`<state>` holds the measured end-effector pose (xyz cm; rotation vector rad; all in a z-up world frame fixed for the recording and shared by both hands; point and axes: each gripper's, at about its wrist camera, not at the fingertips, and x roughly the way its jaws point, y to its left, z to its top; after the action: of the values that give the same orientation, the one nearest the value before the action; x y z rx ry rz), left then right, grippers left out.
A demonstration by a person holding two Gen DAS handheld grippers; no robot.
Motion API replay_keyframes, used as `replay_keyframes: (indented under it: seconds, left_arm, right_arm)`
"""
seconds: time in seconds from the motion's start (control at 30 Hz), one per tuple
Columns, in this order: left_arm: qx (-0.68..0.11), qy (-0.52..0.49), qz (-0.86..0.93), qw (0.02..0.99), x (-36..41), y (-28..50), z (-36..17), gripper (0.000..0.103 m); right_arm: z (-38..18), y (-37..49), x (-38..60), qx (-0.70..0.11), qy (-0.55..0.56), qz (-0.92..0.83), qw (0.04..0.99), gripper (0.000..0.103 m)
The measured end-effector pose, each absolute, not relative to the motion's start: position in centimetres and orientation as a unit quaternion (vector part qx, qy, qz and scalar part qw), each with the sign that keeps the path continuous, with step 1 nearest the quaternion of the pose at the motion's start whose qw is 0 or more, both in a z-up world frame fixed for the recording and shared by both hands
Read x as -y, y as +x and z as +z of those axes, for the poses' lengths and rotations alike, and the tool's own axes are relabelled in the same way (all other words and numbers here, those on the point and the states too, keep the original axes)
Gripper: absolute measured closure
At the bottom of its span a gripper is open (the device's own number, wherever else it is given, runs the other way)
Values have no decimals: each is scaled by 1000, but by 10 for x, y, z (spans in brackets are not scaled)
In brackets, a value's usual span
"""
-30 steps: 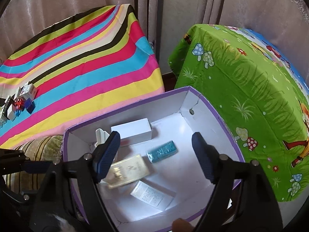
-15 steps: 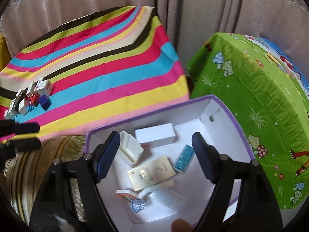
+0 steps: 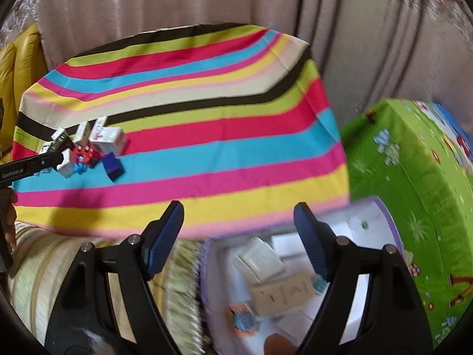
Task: Organize rigid objects
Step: 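Move both grippers back over the table, then grasp the small white cube box with the left gripper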
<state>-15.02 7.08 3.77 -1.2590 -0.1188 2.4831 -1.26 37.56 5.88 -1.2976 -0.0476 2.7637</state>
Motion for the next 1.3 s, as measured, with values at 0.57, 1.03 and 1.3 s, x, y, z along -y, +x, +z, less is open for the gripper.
replay_keyframes:
  seconds: [0.57,1.03,1.3]
  left_arm:
    - [72,-428,901,-16,105,-174,11,42]
    - [39,-455,890,-19,120,-188,-26,42]
    - [23,-468,883,11,108,-197,-40,56]
  right_arm:
    - [58,-94,-245,76,-408,909,-37,23]
    - [-8,-114,-192,100,-444,887,-84,23]
    - [-30,-130,-189,114,-473,869,-87,23]
